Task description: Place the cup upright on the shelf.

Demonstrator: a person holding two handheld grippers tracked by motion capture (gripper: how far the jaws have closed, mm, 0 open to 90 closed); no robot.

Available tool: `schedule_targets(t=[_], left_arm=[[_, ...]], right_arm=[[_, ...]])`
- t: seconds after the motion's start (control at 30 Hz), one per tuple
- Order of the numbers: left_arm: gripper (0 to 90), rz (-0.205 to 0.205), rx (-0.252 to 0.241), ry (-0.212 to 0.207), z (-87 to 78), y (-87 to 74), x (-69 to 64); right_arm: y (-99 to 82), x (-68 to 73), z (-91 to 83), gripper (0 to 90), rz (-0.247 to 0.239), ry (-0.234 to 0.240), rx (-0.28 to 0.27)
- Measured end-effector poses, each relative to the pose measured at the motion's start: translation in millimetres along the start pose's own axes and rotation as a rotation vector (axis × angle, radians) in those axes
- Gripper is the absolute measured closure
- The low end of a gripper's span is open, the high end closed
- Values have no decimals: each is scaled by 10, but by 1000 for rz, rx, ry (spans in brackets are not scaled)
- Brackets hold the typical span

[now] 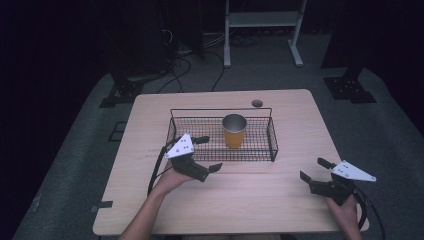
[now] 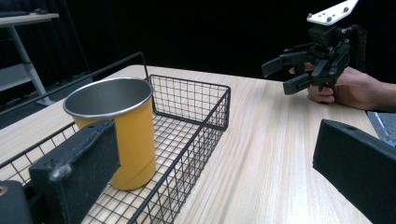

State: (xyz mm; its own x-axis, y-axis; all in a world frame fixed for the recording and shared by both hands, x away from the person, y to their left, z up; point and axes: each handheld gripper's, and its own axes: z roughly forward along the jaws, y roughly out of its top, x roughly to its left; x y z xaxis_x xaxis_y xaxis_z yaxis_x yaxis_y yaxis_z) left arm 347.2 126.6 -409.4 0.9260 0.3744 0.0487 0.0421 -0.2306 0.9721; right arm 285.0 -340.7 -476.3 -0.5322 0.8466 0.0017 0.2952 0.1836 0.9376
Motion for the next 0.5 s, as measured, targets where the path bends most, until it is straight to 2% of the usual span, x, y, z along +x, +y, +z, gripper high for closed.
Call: schedule_targets(t=[0.2,0.3,0.5], left_arm=[[0,0,12,0,-59,-33,-51],[0,-2,-9,7,-111,-57,-89],[0,-11,-4,12,-170,-107,-118]], right_arm=[[0,1,1,128,0,0,1],[0,0,1,128,0,0,1],[0,0,1,128,1,-1,1]])
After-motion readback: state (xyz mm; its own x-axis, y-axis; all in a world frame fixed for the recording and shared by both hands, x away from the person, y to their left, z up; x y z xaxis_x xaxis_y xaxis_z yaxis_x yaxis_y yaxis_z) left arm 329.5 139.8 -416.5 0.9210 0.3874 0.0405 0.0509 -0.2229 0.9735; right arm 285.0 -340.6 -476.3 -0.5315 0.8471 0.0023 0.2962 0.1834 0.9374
